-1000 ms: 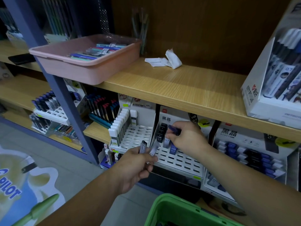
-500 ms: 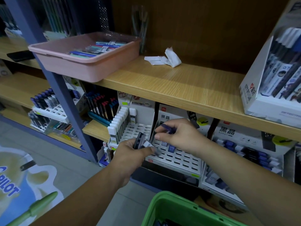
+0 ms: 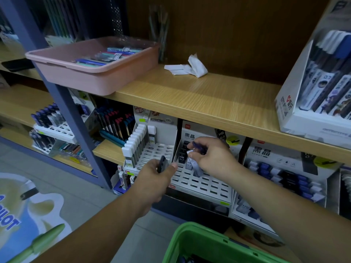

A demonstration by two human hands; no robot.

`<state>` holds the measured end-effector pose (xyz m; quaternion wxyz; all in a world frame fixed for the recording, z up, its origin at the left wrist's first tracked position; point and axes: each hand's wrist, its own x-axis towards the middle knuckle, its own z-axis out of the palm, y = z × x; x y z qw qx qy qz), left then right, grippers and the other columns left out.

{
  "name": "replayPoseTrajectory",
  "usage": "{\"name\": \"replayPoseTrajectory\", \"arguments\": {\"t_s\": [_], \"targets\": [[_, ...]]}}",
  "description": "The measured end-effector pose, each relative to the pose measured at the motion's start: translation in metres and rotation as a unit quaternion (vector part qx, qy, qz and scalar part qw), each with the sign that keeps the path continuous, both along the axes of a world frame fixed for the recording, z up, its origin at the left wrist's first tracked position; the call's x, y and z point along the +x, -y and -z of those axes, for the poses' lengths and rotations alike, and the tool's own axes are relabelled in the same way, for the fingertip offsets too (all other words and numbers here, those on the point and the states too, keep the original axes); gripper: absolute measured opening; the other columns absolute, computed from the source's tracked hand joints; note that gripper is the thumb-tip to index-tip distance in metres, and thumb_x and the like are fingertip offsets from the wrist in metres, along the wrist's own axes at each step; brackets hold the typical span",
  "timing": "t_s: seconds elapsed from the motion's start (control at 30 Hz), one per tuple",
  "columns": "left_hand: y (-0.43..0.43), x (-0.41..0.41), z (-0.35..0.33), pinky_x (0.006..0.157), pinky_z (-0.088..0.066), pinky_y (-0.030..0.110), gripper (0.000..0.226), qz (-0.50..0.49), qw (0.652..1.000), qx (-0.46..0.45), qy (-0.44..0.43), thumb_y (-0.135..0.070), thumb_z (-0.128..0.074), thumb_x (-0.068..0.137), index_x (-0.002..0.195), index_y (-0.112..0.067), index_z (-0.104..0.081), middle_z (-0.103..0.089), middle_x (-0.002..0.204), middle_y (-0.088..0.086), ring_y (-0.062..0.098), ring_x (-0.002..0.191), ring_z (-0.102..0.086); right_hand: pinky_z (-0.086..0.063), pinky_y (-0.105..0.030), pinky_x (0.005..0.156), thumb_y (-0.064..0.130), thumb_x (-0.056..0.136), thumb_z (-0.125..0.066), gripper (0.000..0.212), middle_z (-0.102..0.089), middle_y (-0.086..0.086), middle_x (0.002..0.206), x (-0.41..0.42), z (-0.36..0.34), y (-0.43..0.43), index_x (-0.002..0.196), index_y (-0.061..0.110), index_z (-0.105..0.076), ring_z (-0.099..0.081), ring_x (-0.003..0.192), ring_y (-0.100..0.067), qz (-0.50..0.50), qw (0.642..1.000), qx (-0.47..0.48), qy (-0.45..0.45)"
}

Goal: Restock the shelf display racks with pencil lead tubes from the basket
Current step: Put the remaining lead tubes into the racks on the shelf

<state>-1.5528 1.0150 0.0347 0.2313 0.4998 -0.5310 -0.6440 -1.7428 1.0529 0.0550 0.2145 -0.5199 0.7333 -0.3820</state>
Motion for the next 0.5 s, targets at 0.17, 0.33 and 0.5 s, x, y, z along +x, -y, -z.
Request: {"name": "replayPoseTrajectory", "arguments": {"t_s": [0.17, 0.33, 0.5], "targets": [[0.005, -0.002, -0.001, 0.046, -0.017, 0.023, 0.015, -0.003, 0.996, 0.083, -0.008, -0.027, -0.052, 0.102, 0.096, -0.013, -0.049, -0.05, 0.065, 0.004, 0.014, 0.044, -0.029, -0.062, -0.038, 0.081, 0.016, 0.087, -0.081, 0.015, -0.072, 0.006, 0.079, 0.0, 0.005, 0.002, 0.082, 0.027, -0.073, -0.07, 0.078, -0.016, 0.041, 0.997, -0.026, 0.061], [0.003, 0.006, 0.006, 0.043, -0.035, 0.022, 0.02, 0.027, 0.999, -0.001, -0.02, -0.024, -0.062, 0.104, 0.097, -0.005, -0.063, -0.068, 0.079, 0.008, 0.009, 0.049, -0.045, -0.061, -0.039, 0.078, 0.021, 0.084, -0.083, 0.012, -0.072, 0.007, 0.079, 0.003, 0.008, 0.002, 0.083, 0.025, -0.072, -0.069, 0.078, -0.016, 0.037, 0.999, -0.019, 0.021], [0.003, 0.01, -0.001, 0.046, -0.042, 0.024, 0.026, 0.0, 0.999, -0.04, -0.011, -0.031, -0.07, 0.098, 0.097, -0.005, -0.068, -0.061, 0.059, 0.007, 0.01, 0.046, -0.05, -0.06, -0.041, 0.085, 0.027, 0.081, -0.085, 0.016, -0.073, 0.014, 0.082, -0.002, 0.017, -0.001, 0.081, 0.03, -0.069, -0.069, 0.082, -0.01, 0.04, 0.999, -0.007, -0.005]]}}
